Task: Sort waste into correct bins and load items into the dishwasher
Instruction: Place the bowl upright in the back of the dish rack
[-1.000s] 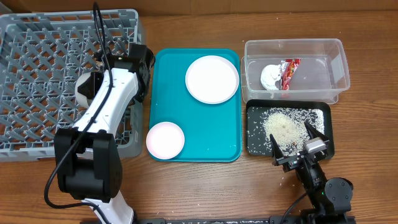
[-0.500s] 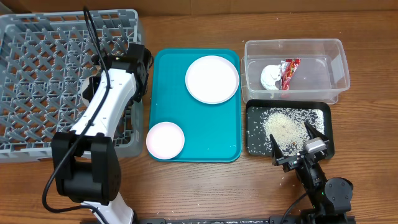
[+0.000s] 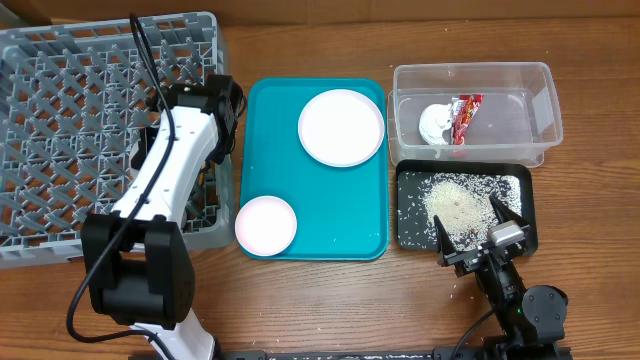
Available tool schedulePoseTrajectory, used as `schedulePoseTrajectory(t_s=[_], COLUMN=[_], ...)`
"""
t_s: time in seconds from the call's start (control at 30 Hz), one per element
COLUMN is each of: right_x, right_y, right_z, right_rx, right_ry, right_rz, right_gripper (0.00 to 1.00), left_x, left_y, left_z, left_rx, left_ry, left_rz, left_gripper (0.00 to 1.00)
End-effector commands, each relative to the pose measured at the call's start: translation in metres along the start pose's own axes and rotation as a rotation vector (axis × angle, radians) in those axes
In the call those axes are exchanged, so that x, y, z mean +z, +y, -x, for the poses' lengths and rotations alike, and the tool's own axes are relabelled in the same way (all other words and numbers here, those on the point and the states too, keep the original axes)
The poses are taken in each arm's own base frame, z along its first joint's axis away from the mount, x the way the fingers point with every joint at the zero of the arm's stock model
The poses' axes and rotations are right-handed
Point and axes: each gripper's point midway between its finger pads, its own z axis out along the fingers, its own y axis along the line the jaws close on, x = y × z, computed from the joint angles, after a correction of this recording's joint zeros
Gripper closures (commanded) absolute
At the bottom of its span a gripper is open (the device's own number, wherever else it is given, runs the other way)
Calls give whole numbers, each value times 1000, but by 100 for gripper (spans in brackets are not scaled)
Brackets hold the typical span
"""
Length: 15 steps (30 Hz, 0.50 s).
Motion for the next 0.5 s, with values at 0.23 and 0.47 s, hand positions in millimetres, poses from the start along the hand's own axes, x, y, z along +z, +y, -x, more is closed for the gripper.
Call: schedulePoseTrajectory(t_s=[0.23,0.47], right_x=[0,0], right_y=[0,0], right_z=[-1,-1], right_rx=[2,2], right_ry=[-5,-5], right_rz=[-2,-1], right_gripper=[0,0], left_x=[-9,-15], left_y=[11,-46], left_z=[28,39], left_rx=[-63,-172], left_ry=[-96,-44], left_rz=[71,-289], left_gripper=[96,96])
